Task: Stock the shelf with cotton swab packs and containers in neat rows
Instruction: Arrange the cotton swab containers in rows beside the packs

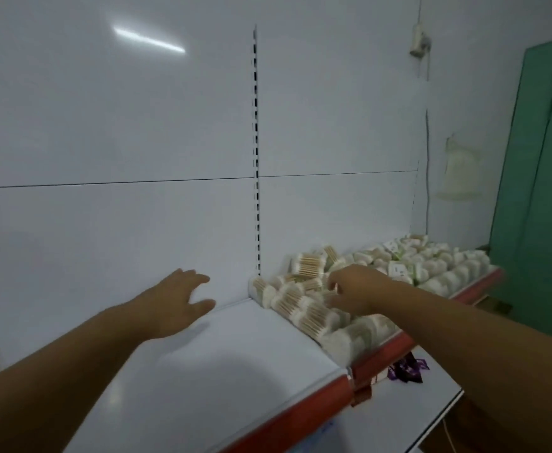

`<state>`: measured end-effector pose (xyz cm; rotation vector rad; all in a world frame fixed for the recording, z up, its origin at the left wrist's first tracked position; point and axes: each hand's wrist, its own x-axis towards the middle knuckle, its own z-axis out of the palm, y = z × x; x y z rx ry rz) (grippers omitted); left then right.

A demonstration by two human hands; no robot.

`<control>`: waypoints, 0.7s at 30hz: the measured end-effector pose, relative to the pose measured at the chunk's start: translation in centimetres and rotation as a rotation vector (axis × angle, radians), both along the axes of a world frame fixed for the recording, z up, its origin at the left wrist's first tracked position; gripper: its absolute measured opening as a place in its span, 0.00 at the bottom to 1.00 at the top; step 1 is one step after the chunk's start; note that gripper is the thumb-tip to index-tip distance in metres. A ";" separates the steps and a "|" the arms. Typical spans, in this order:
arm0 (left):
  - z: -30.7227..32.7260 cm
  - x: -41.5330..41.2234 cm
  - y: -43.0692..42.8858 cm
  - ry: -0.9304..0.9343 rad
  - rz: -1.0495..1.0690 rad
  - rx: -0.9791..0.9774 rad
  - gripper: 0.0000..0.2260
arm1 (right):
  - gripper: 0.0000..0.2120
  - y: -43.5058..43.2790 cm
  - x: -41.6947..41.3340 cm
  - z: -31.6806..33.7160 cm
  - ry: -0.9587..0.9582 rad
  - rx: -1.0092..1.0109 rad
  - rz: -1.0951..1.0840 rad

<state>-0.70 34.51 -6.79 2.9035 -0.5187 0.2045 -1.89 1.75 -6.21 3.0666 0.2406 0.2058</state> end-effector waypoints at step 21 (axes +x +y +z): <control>-4.2 1.1 -10.2 0.300 -0.278 -0.197 0.21 | 0.15 -5.4 -1.0 -2.1 0.145 0.282 0.291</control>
